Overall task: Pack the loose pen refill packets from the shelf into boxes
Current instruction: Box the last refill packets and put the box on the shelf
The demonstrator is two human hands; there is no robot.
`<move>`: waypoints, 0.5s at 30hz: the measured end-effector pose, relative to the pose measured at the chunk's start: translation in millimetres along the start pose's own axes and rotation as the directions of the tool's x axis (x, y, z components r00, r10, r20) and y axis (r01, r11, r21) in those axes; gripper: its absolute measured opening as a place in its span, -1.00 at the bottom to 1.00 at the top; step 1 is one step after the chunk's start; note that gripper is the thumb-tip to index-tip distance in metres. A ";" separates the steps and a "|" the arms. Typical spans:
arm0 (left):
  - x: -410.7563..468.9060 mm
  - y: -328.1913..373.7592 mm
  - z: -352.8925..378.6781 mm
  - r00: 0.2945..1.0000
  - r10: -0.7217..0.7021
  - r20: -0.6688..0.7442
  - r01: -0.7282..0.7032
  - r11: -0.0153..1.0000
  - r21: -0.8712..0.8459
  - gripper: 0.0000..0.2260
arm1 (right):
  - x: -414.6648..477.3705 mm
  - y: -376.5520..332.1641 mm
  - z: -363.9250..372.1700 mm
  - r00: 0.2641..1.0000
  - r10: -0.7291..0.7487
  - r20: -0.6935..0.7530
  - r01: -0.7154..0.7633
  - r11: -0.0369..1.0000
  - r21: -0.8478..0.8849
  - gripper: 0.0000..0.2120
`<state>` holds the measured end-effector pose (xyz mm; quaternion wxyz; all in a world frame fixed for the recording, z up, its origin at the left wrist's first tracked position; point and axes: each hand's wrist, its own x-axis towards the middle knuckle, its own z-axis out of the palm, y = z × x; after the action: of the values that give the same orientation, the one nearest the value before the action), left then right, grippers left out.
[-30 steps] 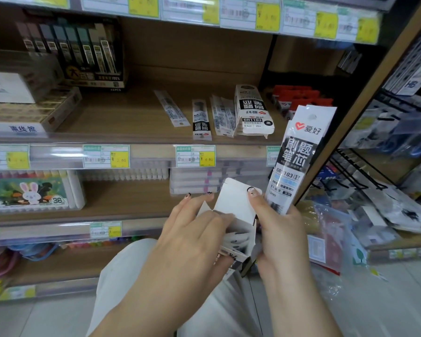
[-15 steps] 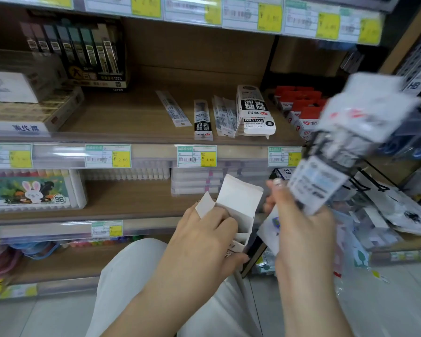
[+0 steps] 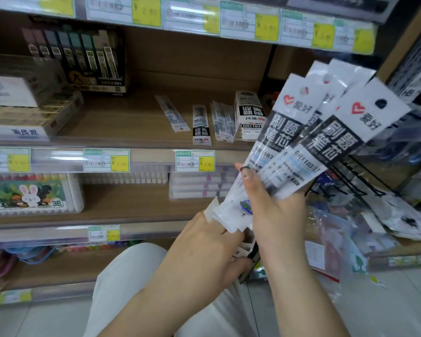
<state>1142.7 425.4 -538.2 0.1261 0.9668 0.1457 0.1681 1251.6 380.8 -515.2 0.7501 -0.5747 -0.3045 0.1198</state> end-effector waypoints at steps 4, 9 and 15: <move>-3.0 -4.4 1.5 0.999 0.032 -0.025 -0.033 0.999 -0.032 -0.69 | 5.6 5.3 -10.4 0.999 -0.042 -0.010 0.041 0.997 -0.058 -0.65; -6.7 -10.3 9.8 0.984 -0.006 -0.176 -0.002 0.999 -0.046 -0.70 | 12.6 2.8 -27.0 0.987 0.011 0.160 -0.008 1.000 -0.023 -0.87; -5.2 -12.9 22.1 0.959 -0.001 -0.284 -0.033 0.993 -0.113 -0.70 | 5.4 -4.2 -30.7 0.928 0.041 0.370 -0.029 0.999 -0.038 -0.81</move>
<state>1142.9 431.4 -563.7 0.1589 0.9247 0.1443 0.3143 1273.3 358.2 -514.3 0.6677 -0.5592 -0.4319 0.2346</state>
